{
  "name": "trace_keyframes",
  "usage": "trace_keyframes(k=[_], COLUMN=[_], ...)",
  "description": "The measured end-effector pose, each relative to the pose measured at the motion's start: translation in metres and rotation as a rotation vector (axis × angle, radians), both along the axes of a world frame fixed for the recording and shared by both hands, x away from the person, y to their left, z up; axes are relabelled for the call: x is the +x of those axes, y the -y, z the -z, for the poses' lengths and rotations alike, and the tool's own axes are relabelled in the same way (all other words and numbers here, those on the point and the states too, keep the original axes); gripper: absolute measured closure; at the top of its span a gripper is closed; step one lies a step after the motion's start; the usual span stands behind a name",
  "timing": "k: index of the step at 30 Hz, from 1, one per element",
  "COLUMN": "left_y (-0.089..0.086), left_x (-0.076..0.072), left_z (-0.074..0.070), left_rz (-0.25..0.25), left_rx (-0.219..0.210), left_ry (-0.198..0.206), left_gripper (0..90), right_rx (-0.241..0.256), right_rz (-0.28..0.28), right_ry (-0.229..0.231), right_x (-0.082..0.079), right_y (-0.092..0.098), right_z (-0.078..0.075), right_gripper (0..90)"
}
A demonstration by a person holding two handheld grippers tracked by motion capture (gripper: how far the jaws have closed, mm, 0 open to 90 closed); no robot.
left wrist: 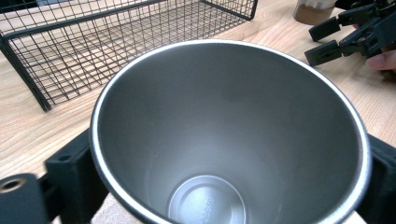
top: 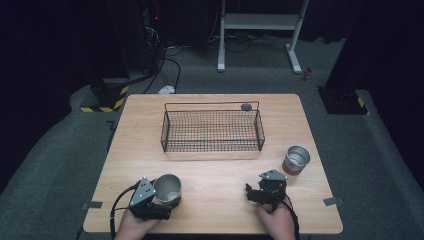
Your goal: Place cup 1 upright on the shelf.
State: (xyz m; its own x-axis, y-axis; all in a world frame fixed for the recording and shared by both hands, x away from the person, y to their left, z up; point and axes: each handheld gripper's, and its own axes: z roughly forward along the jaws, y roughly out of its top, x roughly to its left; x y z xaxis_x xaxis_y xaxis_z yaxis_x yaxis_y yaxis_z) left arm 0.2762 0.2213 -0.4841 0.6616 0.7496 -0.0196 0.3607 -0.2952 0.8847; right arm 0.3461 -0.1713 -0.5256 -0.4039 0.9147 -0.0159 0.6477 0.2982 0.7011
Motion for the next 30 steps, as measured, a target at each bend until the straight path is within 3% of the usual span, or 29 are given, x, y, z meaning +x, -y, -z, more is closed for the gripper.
trace_keyframes(k=[6, 30], left_y=[-0.0011, -0.0069], left_x=[-0.0006, -0.0014], left_z=[0.0006, 0.0005], left_rz=[0.004, -0.017], left_rx=[-0.006, -0.032], left_ry=[0.009, 0.036], left_gripper=[13.0, 13.8], right_rx=[0.0, 0.0], right_rz=[0.0, 0.0], right_ry=[0.0, 0.0], right_x=[0.0, 0.0], right_y=[0.0, 0.0], right_z=[0.0, 0.0], right_gripper=[10.3, 10.3])
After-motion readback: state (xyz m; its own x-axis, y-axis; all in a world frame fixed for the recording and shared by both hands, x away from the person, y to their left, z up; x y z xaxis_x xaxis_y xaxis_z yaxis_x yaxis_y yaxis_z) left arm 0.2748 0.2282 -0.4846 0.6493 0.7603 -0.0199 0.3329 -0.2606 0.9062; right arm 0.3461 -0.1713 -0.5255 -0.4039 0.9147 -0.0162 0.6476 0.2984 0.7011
